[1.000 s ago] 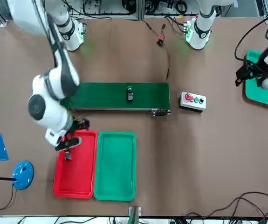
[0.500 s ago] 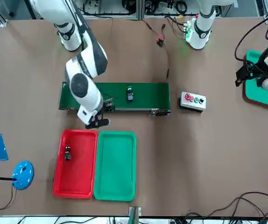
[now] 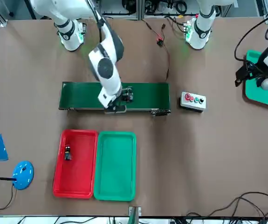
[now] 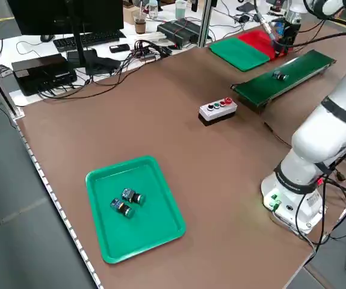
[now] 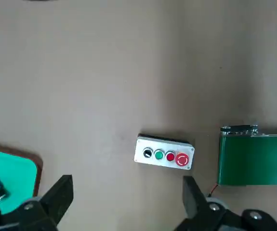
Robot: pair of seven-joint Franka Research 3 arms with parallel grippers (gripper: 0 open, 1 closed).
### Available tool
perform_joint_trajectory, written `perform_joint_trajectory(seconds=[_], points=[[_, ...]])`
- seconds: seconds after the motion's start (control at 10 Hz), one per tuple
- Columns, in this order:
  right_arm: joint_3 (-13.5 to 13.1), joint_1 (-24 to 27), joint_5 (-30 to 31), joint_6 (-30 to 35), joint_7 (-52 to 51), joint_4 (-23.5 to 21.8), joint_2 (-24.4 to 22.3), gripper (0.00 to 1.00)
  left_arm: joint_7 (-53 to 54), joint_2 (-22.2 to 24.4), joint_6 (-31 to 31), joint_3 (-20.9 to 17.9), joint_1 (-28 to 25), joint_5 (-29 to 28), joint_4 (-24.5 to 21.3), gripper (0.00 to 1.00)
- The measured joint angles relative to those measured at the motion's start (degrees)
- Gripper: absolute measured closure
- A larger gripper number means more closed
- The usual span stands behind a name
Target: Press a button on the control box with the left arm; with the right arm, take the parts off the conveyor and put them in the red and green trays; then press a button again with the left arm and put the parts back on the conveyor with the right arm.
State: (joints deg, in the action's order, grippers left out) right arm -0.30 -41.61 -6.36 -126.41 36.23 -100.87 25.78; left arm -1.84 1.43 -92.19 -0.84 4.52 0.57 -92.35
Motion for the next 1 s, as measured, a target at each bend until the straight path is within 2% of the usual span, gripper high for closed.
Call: perform_joint_trajectory(seconds=[0.5,0.7,1.0], points=[[-0.04,-5.84,0.00,-2.15,3.88,-0.52,0.24,0.01,0.00,0.00,0.00,0.01,-0.02,0.00,0.01,0.00],[-0.09,-6.63,0.03,-2.93,3.89,-1.02,1.34,0.01,0.00,0.00,0.00,0.01,-0.01,0.00,0.01,0.00],[-0.11,-7.30,3.27,-3.61,3.84,-1.05,3.61,0.01,0.00,0.00,0.00,0.01,-0.02,0.00,0.01,0.00]])
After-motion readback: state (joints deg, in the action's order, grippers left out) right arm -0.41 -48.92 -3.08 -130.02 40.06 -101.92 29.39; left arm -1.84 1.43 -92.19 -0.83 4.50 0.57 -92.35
